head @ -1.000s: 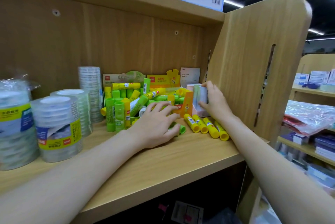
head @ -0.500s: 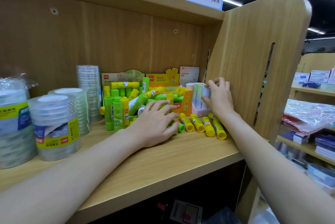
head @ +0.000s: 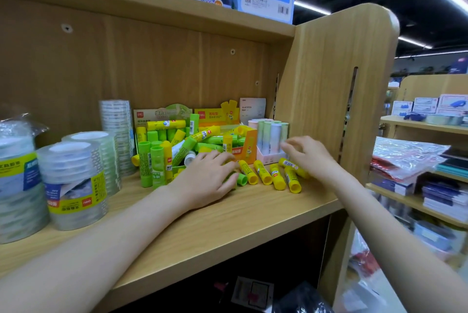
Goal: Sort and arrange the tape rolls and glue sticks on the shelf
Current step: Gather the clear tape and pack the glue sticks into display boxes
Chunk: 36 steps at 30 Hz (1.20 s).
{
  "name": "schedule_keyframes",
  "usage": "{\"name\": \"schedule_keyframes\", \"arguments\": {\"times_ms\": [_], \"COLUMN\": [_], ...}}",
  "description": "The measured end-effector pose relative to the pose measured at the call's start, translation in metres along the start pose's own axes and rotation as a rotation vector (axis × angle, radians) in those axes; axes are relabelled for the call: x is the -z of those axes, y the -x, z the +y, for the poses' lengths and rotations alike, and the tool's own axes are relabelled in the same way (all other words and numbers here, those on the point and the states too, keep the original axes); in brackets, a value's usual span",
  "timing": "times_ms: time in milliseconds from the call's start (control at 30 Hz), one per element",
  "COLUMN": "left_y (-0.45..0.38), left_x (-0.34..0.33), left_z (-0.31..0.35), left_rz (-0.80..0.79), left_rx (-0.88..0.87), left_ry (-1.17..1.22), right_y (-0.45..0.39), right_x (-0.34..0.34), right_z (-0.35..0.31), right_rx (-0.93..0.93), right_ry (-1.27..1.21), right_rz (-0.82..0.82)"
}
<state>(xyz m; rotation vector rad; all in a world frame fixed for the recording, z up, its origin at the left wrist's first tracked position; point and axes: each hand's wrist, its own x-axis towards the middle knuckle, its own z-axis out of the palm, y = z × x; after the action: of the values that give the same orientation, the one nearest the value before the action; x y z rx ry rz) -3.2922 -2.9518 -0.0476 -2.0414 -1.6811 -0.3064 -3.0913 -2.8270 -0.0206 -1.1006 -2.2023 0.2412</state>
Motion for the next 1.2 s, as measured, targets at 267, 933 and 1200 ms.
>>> {"name": "schedule_keyframes", "arguments": {"times_ms": [267,933,1200], "left_y": [0.016,0.086,0.081], "left_x": [0.003,0.038,0.028], "left_z": [-0.004,-0.021,-0.024], "left_rz": [0.012,0.145,0.169], "left_rx": [-0.062,0.309,0.319], "left_ry": [-0.065,-0.416,-0.310], "right_y": [0.039,0.011,0.005], "right_x": [-0.010,-0.073,-0.090], "right_z": [-0.016,-0.105,-0.134], "right_rx": [0.092,0.683,0.545], "right_ry": [-0.116,0.116,0.247], "right_rz": [-0.238,0.084,0.115]}}
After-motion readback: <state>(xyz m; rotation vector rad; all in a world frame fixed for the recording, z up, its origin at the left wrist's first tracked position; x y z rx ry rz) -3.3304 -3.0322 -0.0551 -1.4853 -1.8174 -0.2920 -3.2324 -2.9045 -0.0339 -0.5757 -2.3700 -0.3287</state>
